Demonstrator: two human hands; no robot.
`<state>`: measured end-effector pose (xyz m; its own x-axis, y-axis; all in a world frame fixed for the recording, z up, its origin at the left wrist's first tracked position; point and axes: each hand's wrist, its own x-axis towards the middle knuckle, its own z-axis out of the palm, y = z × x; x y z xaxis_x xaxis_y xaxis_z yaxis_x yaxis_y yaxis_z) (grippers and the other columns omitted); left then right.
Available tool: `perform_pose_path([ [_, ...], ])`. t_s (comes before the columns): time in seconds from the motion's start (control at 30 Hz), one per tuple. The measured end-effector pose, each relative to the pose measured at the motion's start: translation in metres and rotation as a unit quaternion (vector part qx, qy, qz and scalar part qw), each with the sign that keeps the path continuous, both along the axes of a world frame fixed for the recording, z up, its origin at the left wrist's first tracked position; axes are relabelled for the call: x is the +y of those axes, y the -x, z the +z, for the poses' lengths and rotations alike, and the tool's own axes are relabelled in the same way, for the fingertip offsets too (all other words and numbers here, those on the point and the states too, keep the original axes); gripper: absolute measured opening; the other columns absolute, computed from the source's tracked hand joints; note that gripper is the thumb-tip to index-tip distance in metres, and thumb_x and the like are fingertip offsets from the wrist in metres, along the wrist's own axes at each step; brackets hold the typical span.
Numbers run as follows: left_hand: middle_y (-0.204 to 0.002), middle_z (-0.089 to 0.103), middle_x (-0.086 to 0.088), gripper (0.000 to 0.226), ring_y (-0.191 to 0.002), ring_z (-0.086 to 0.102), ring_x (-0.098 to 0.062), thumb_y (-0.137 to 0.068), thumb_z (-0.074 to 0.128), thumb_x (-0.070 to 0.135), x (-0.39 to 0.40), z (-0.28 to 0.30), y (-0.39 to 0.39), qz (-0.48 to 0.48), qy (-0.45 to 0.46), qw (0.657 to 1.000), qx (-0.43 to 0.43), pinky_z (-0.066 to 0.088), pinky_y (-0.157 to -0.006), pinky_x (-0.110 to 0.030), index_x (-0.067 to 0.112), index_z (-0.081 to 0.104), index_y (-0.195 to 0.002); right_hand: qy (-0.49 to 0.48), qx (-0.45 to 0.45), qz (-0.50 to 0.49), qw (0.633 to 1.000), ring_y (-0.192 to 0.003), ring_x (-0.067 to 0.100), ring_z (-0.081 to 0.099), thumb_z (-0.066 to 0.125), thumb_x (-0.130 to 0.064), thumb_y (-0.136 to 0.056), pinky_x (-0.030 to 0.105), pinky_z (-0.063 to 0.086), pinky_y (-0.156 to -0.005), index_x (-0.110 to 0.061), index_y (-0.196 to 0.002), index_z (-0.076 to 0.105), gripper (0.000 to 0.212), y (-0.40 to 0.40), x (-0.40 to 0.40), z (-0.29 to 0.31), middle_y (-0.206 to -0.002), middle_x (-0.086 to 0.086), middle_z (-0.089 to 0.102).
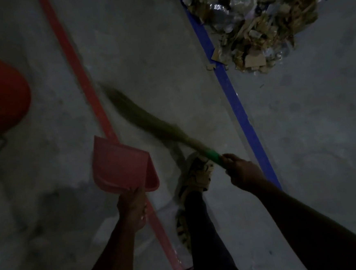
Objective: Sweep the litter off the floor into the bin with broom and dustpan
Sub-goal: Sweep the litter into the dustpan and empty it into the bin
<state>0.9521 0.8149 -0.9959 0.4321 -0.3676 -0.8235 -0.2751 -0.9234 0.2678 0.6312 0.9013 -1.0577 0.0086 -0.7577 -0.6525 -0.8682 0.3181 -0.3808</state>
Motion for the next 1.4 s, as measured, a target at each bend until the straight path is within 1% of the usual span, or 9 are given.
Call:
perform_pose_path([
  [0.1, -0.046, 0.045, -0.009, 0.044, -0.028, 0.037, -0.015, -0.096, 0.067, 0.037, 0.021, 0.007, -0.004, 0.039, -0.003, 0.999, 0.022, 0.029, -0.036, -0.017, 0.005, 0.053, -0.069, 0.003, 0.024, -0.114, 0.993, -0.088, 0.022, 0.063, 0.06, -0.012, -0.091, 0.038, 0.055, -0.069, -0.022, -0.147, 0.042, 0.059, 0.006, 0.005, 0.008, -0.135, 0.002, 0.054],
  [0.2, -0.044, 0.045, -0.006, 0.046, -0.029, 0.037, -0.014, -0.095, 0.068, 0.039, 0.029, 0.013, 0.0, 0.037, 0.011, 0.998, 0.043, 0.028, -0.037, -0.017, 0.006, 0.052, -0.067, 0.026, 0.054, -0.195, 0.979, -0.094, 0.028, 0.061, 0.063, -0.009, -0.088, 0.029, 0.042, -0.069, -0.019, -0.144, 0.047, 0.059, 0.019, 0.001, 0.015, -0.131, 0.006, 0.057],
  [0.27, -0.045, 0.045, -0.006, 0.039, -0.03, 0.038, -0.015, -0.095, 0.068, 0.035, 0.025, 0.016, 0.011, 0.031, 0.024, 0.998, 0.055, 0.027, -0.036, -0.017, 0.004, 0.054, -0.075, 0.049, 0.073, -0.215, 0.973, -0.098, 0.033, 0.061, 0.06, -0.011, -0.089, 0.033, 0.045, -0.069, -0.018, -0.146, 0.044, 0.06, 0.026, -0.006, 0.02, -0.138, 0.007, 0.05],
  [0.4, -0.046, 0.045, -0.005, 0.04, -0.033, 0.038, -0.016, -0.094, 0.067, 0.038, -0.003, 0.016, 0.038, 0.026, 0.027, 0.997, 0.071, 0.029, -0.039, -0.018, 0.007, 0.052, -0.073, 0.124, 0.095, -0.18, 0.971, -0.089, 0.035, 0.062, 0.056, -0.018, -0.096, 0.04, 0.054, -0.065, -0.016, -0.152, 0.032, 0.061, 0.038, -0.026, 0.028, -0.154, 0.007, 0.032],
  [0.53, -0.045, 0.045, -0.002, 0.038, -0.033, 0.037, -0.015, -0.092, 0.066, 0.037, -0.048, 0.004, 0.071, 0.029, 0.042, 0.994, 0.096, 0.032, -0.047, -0.022, 0.013, 0.05, -0.069, 0.167, 0.077, -0.148, 0.972, -0.085, 0.038, 0.063, 0.059, -0.015, -0.095, 0.037, 0.052, -0.061, -0.012, -0.153, 0.034, 0.064, 0.055, -0.057, 0.025, -0.155, 0.013, 0.035],
  [0.73, -0.046, 0.047, -0.002, 0.046, -0.035, 0.039, -0.015, -0.091, 0.068, 0.047, -0.12, -0.015, 0.11, 0.009, 0.043, 0.993, 0.106, 0.032, -0.051, -0.024, 0.014, 0.052, -0.063, 0.098, 0.101, -0.068, 0.988, -0.082, 0.035, 0.062, 0.057, -0.015, -0.093, 0.03, 0.041, -0.053, -0.018, -0.154, 0.032, 0.066, 0.101, -0.122, 0.018, -0.156, 0.007, 0.033],
  [0.87, -0.047, 0.046, -0.001, 0.04, -0.034, 0.039, -0.013, -0.091, 0.068, 0.044, -0.175, -0.029, 0.136, -0.013, 0.046, 0.993, 0.105, 0.032, -0.045, -0.021, 0.008, 0.061, -0.075, 0.066, 0.165, -0.109, 0.978, -0.079, 0.036, 0.063, 0.061, -0.014, -0.089, 0.039, 0.054, -0.053, -0.022, -0.154, 0.027, 0.074, 0.137, -0.149, 0.015, -0.159, 0.004, 0.024],
  [1.13, -0.046, 0.043, -0.001, 0.036, -0.033, 0.037, -0.013, -0.089, 0.071, 0.035, -0.293, -0.001, 0.208, -0.011, 0.112, 0.983, 0.145, 0.031, -0.04, -0.019, 0.013, 0.049, -0.072, 0.153, 0.179, -0.157, 0.959, -0.064, 0.035, 0.06, 0.064, -0.01, -0.089, 0.036, 0.051, -0.043, -0.013, -0.152, 0.034, 0.07, 0.159, -0.205, 0.05, -0.152, 0.012, 0.032],
  [1.4, -0.048, 0.049, -0.005, 0.049, -0.034, 0.04, -0.016, -0.091, 0.063, 0.047, -0.393, 0.004, 0.188, -0.06, 0.108, 0.988, 0.096, 0.033, -0.045, -0.023, 0.011, 0.05, -0.059, 0.185, 0.084, -0.18, 0.963, -0.086, 0.041, 0.062, 0.054, -0.011, -0.091, 0.041, 0.054, -0.059, -0.011, -0.148, 0.039, 0.059, 0.12, -0.328, 0.028, -0.148, 0.018, 0.041],
])
